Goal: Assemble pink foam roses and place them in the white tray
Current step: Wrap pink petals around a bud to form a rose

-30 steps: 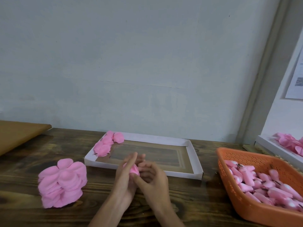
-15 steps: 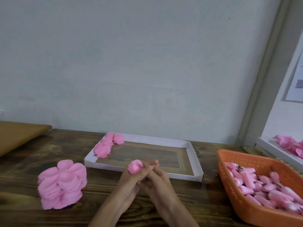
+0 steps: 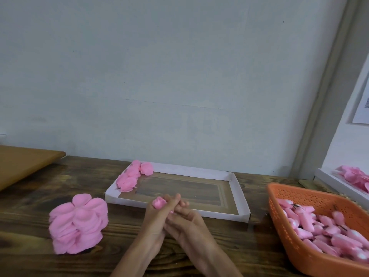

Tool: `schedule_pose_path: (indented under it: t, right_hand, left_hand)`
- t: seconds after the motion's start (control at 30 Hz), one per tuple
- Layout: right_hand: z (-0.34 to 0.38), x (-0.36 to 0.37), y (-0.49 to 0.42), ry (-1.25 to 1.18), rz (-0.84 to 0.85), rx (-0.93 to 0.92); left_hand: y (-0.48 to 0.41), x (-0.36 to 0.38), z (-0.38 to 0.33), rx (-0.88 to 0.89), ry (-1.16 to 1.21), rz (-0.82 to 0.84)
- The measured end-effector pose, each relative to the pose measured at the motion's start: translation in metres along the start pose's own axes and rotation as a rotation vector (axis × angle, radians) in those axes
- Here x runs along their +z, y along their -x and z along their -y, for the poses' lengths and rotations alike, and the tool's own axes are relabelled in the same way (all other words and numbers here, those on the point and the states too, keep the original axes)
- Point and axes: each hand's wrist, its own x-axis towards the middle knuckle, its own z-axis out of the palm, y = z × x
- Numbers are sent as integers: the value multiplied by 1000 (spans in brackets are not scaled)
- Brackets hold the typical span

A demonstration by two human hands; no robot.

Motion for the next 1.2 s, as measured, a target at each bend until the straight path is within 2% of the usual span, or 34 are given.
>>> schedule_pose_path:
  t: [0.27,0.4,0.5,0.57,0.63,0.73,0.9,1.0,1.1,1.2]
  right_hand:
    - [-3,7,-2,-11,-155,91]
    - [-1,5,0,-39,-60,100]
    - [0,4,-2,-29,-79,125]
    - [-1,5,-1,84,-123,159]
    - [-1,7,0,310,-150,161]
    - [-4,7,1,559,-206,69]
    - [-12,-2,-3,891,-437,-136]
    - [-14,-6,-2,1044,-531,-239]
    - [-13,-8,-2,1120,-604,-385]
    - [-17,3,1,1092,-590,-480]
  left_hand:
    - [-1,-2,4,52,-148,-2]
    - [-5,-5,8,83,-104,-51]
    - [-4,-5,8,91,-136,-19]
    - [-4,-4,8,67,-166,-9]
    - [-4,-6,9,38,-207,-8]
    - [-3,-7,9,33,-260,-22]
    - [-13,-11,16,200,-434,-218]
    - [-18,-17,19,210,-501,-282]
    - [-19,-17,22,210,-638,-273]
    - [-20,-19,23,205,-700,-227]
